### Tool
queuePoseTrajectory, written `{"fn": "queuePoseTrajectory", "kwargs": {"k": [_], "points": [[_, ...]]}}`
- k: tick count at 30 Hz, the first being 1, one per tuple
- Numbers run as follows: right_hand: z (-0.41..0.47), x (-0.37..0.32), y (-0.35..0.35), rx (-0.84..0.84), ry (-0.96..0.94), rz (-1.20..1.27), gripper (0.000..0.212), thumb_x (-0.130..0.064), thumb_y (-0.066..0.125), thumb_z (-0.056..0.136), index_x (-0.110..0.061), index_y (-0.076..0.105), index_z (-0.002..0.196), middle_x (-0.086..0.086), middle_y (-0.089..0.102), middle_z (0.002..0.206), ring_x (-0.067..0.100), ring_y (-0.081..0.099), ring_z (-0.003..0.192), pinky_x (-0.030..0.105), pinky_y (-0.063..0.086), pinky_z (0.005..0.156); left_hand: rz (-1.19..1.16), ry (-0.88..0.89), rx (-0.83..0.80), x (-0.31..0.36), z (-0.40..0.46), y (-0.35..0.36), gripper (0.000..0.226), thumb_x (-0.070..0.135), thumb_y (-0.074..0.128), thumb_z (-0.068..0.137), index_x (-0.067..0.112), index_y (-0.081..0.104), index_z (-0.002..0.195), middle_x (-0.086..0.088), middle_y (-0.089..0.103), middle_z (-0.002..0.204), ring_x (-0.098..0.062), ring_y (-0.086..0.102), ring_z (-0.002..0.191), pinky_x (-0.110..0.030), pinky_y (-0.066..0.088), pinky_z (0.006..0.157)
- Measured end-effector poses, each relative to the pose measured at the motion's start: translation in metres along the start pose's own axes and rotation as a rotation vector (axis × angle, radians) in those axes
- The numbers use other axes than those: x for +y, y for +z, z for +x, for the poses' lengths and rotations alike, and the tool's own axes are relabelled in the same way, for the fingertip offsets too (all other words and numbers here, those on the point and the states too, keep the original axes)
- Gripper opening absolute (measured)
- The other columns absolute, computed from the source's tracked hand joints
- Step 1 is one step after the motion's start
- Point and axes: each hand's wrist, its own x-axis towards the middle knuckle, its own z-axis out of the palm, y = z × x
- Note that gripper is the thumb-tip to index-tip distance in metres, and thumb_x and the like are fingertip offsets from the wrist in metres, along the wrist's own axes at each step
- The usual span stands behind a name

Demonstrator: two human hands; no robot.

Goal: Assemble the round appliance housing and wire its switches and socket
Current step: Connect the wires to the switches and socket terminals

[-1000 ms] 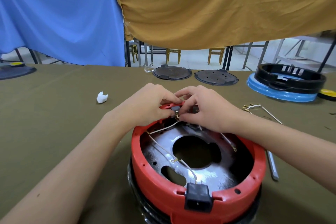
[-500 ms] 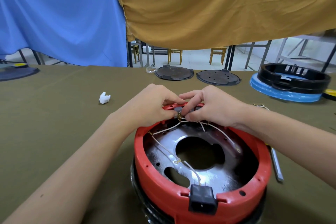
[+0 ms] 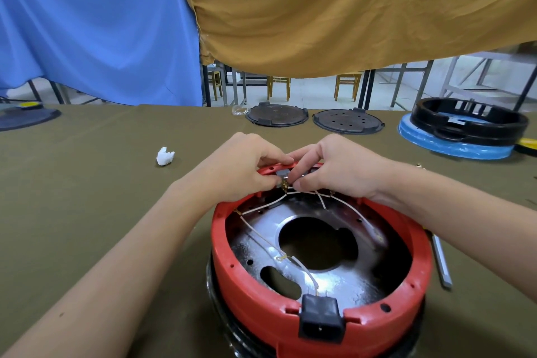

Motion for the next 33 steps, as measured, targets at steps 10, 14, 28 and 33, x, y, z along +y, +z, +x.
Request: {"fn": "queuePoseTrajectory", "kwargs": {"k": [10,14,28,33], "points": [[0.0009,0.0019,0.0035,0.047,0.017,0.013,0.019,-0.003,0.073,0.077,-0.018,0.083,0.081,-0.024,0.070,0.102,-0.004,0.065,0.092,0.002,0.045,0.074,0.000,-0.005,0.007,0.0011,-0.0007,0.0001,0.036,0.020,0.072,0.085,0.033,0.072,0.118,0.011,0.076,0.098,-0.008,0.068,0.091,-0.034,0.053,0.086],[0.0022,0.0041,0.0046,0.053,-0.003,0.022,0.018,-0.001,0.072,0.078,-0.016,0.082,0.081,-0.018,0.071,0.105,-0.007,0.064,0.092,0.000,0.044,0.073,-0.012,-0.008,0.010,-0.0001,-0.0006,0.0001,0.035,0.020,0.072,0.084,0.034,0.072,0.116,0.012,0.076,0.096,-0.006,0.069,0.089,-0.032,0.053,0.085],[0.0059,0.0024,0.0039,0.023,0.049,0.140,0.015,0.006,0.073,0.076,-0.005,0.080,0.079,-0.023,0.070,0.095,-0.010,0.063,0.076,-0.004,0.037,0.058,-0.023,0.010,0.017,-0.0002,0.0000,0.0008,0.032,0.017,0.072,0.084,0.031,0.075,0.113,0.010,0.077,0.092,-0.008,0.070,0.086,-0.031,0.052,0.083],[0.0055,0.0022,0.0042,0.019,0.063,0.149,0.015,0.006,0.072,0.076,-0.006,0.080,0.078,-0.024,0.070,0.090,-0.008,0.063,0.080,-0.002,0.040,0.060,-0.022,0.005,0.021,0.0002,0.0000,0.0004,0.033,0.018,0.072,0.084,0.032,0.074,0.113,0.011,0.076,0.090,-0.007,0.069,0.083,-0.031,0.054,0.081]]}}
